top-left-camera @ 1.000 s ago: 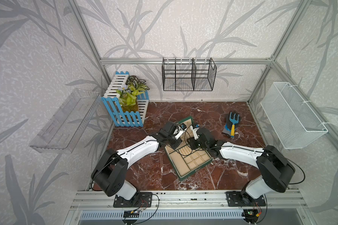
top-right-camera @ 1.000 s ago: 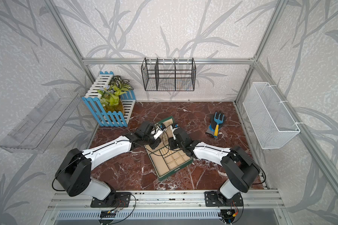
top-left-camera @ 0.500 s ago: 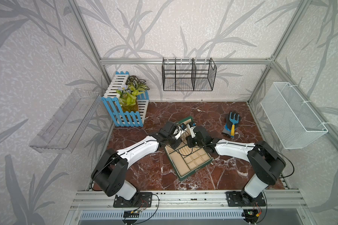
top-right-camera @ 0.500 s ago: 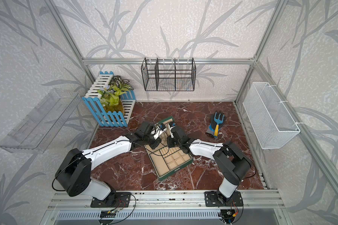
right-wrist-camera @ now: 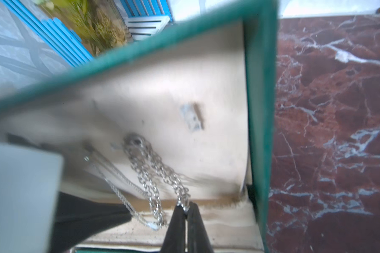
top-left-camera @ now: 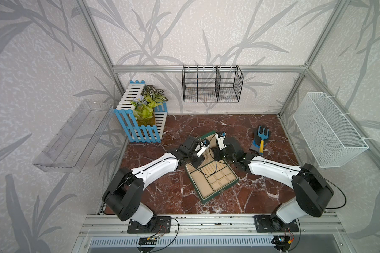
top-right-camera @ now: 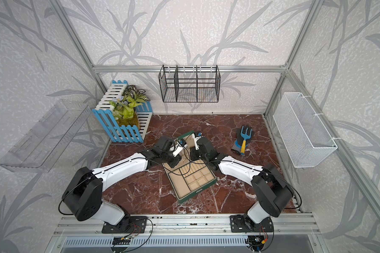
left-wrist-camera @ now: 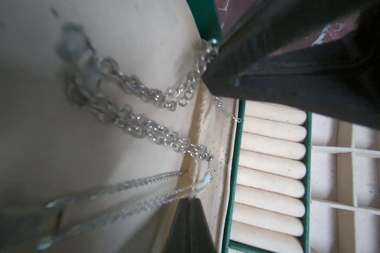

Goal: Put jewelry chain into jewelry box
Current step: Adjust the necklace at the jewelry box clasp.

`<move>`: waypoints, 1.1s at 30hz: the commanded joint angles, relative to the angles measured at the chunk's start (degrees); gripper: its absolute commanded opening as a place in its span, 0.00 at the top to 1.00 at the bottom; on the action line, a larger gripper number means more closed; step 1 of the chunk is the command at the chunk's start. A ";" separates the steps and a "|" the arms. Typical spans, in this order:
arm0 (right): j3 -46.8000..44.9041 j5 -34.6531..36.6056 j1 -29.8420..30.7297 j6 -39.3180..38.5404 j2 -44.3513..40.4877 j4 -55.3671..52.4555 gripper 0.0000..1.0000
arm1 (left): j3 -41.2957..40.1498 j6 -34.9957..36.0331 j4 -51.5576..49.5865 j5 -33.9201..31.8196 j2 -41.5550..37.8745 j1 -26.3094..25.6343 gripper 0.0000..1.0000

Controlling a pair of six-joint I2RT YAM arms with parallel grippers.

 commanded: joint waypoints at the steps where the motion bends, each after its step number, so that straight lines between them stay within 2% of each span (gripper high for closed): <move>1: 2.68 -1.72 -0.43 0.23 0.20 0.33 1.00 | -0.33 -0.43 1.16 0.46 -0.53 0.27 1.00; 15: 6.35 -4.18 -0.45 0.43 0.85 1.44 1.00 | -0.33 -0.43 1.12 0.38 -0.47 0.23 1.00; 33: 2.42 -6.21 -0.45 2.37 4.68 2.70 0.98 | -0.33 -0.34 1.07 0.30 -0.63 0.23 1.00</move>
